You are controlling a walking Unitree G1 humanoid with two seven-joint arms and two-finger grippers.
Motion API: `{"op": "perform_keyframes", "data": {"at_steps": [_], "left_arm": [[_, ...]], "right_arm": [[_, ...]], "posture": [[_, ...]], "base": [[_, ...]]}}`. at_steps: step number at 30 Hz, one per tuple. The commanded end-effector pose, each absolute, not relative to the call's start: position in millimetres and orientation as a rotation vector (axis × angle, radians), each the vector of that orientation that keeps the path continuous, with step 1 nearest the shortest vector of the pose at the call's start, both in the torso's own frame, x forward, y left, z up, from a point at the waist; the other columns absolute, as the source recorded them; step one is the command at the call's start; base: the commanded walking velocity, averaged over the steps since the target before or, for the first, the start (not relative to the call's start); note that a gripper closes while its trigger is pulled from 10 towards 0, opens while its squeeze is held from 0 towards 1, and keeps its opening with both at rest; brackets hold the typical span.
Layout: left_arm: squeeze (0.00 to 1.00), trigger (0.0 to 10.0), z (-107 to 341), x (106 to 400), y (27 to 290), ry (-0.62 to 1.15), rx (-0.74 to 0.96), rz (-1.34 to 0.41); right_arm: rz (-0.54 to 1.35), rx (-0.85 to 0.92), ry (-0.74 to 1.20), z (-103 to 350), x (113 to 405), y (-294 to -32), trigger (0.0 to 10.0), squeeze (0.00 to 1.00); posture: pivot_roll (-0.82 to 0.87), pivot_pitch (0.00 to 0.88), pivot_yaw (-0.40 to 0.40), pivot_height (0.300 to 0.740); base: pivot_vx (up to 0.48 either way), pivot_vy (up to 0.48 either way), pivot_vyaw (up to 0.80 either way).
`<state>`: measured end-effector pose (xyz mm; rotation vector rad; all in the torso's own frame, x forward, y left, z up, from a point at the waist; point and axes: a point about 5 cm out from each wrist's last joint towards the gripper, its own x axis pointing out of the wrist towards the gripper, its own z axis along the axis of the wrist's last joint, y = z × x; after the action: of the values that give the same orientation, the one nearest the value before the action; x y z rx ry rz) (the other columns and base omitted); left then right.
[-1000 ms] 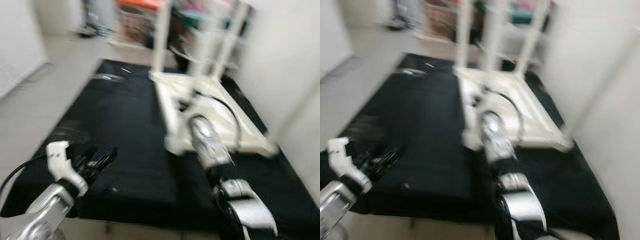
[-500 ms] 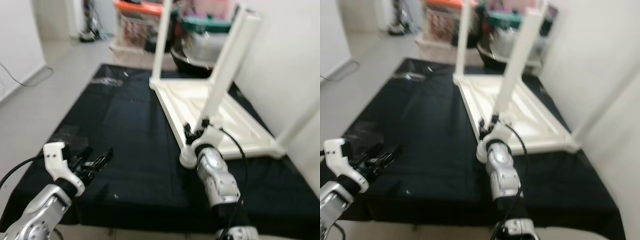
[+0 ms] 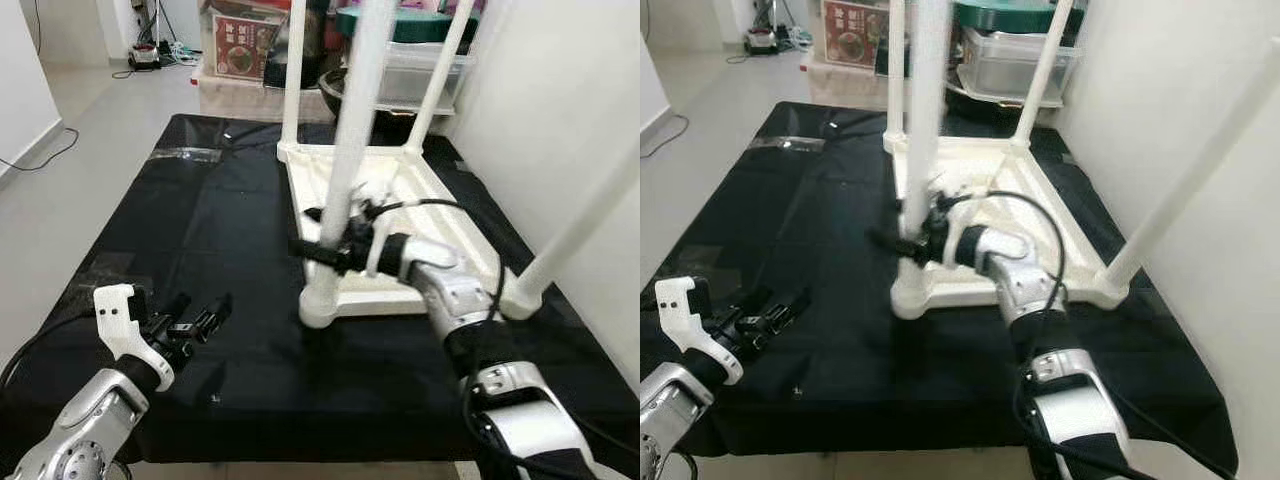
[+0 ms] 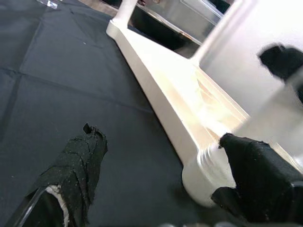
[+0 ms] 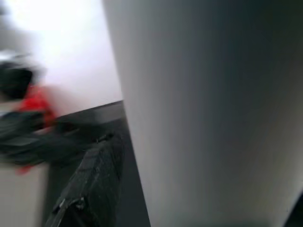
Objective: Building children table
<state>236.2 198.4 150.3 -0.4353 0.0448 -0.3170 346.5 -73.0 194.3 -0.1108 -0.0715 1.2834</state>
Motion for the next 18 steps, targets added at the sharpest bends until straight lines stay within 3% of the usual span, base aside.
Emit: {"op": "perform_keyframes", "data": {"at_steps": [1, 2, 3, 5, 6, 7, 8, 9, 10, 13, 17, 18], "left_arm": [[0.00, 10.0, 147.9, 234.8, 197.2, 0.048, -0.444, -0.314], [0.00, 10.0, 147.9, 234.8, 197.2, 0.048, -0.444, -0.314], [0.00, 10.0, 147.9, 233.7, 197.4, 0.048, -0.444, -0.314], [0.00, 10.0, 147.8, 232.5, 197.7, 0.048, -0.444, -0.314], [0.00, 10.0, 147.9, 232.5, 197.0, 0.047, -0.447, -0.317], [0.00, 10.0, 147.9, 232.6, 195.9, 0.048, -0.450, -0.321], [0.00, 10.0, 147.9, 232.6, 195.9, 0.048, -0.450, -0.321], [0.00, 10.0, 147.9, 232.7, 195.2, 0.048, -0.452, -0.323], [0.00, 10.0, 147.9, 232.8, 194.7, 0.048, -0.453, -0.325], [0.00, 10.0, 148.3, 232.3, 194.0, 0.048, -0.457, -0.330], [0.00, 10.0, 148.4, 232.1, 193.6, 0.049, -0.458, -0.333], [0.00, 10.0, 148.5, 231.9, 193.3, 0.050, -0.459, -0.340]], "right_arm": [[1.438, -0.097, -0.014, 172.8, 328.0, -48.4, 3.6, 0.00], [1.438, -0.097, -0.014, 172.8, 328.0, -48.4, 3.6, 0.00], [1.267, -0.117, -0.039, 169.5, 334.9, -41.4, 0.0, 0.00], [1.070, -0.141, -0.072, 166.8, 343.8, -36.2, 0.0, 0.00], [0.582, -0.040, 0.045, 156.4, 369.5, -64.6, 0.0, 0.00], [0.132, 0.012, 0.176, 135.7, 376.4, -105.5, 0.0, 0.00], [0.132, 0.012, 0.176, 135.7, 376.4, -105.5, 0.0, 0.00], [-0.169, 0.024, 0.277, 119.3, 372.9, -134.2, 0.0, 0.00], [-0.333, 0.019, 0.332, 110.0, 367.9, -150.3, 0.0, 0.00], [-0.376, -0.030, 0.288, 100.4, 343.0, -166.0, 0.0, 0.00], [-0.379, -0.053, 0.256, 101.3, 332.0, -169.2, 0.0, 0.00], [-0.341, -0.054, 0.232, 103.9, 322.1, -166.7, 5.2, 0.00]], "posture": [[0.18, 0.000, -0.152, 0.740], [0.18, 0.000, -0.152, 0.740], [0.18, 0.000, -0.150, 0.740], [0.17, 0.000, -0.149, 0.740], [0.16, 0.000, -0.142, 0.740], [0.15, 0.000, -0.139, 0.740], [0.15, 0.000, -0.139, 0.740], [0.15, 0.000, -0.139, 0.740], [0.15, 0.000, -0.139, 0.740], [0.12, 0.000, -0.112, 0.740], [0.12, 0.000, -0.112, 0.740], [0.12, 0.000, -0.113, 0.740]], "base": [[0.000, 0.000, 0.00], [0.000, 0.000, 0.00], [0.000, 0.000, 0.00], [0.000, 0.000, 0.00], [0.000, 0.000, 0.00], [0.000, 0.000, 0.00], [0.000, 0.000, 0.00], [0.000, 0.000, 0.00], [0.000, 0.000, 0.00], [0.000, 0.000, 0.00], [0.000, 0.000, 0.00], [0.000, 0.000, 0.00]]}}
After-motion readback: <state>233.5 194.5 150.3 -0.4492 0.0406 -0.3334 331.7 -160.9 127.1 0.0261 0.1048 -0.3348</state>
